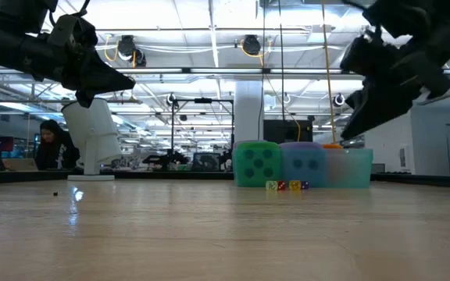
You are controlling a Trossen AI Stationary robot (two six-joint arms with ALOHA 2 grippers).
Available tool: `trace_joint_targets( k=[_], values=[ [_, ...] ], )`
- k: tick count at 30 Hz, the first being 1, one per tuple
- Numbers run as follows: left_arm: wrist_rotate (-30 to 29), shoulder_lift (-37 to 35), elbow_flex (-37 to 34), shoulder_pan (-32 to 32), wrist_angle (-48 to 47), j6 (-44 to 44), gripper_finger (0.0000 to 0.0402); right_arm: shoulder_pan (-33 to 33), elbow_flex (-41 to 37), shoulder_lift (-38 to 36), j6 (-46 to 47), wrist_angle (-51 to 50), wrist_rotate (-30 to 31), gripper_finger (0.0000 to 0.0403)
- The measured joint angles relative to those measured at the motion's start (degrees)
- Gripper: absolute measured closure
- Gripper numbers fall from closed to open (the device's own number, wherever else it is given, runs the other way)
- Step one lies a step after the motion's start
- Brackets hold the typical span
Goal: Pick & Place Dice
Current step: Adjust the transparent blue bin
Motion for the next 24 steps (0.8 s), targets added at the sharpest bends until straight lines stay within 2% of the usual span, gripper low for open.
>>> trace_joint_targets(
  k=[3,5,12,16,21,24],
  values=[
    [0.00,0.00,0.00,0.00,0.00,0.00,0.0381,0.25,0.00,1.58,3.78,-0.41,7.99,0.0403],
    [-0.02,0.00,0.00,0.00,0.54,0.06,0.0381,-0.38,0.02,2.82,5.14,-0.28,9.80,0.0403],
    [-0.07,0.00,0.07,0.00,4.94,0.84,0.0380,-4.22,0.02,8.01,4.31,-0.31,9.58,0.0403],
    [-0.09,0.00,0.11,0.00,5.34,0.97,0.0380,-7.62,0.02,10.96,2.91,0.75,6.68,0.0403],
    [-0.09,0.00,0.11,0.00,5.06,0.96,0.0380,-10.78,0.02,14.28,-0.95,7.32,6.21,0.0403],
    [-0.09,0.00,0.11,0.00,4.78,0.62,0.0380,-13.11,0.02,15.92,-3.34,11.67,2.30,0.0403]
  ],
)
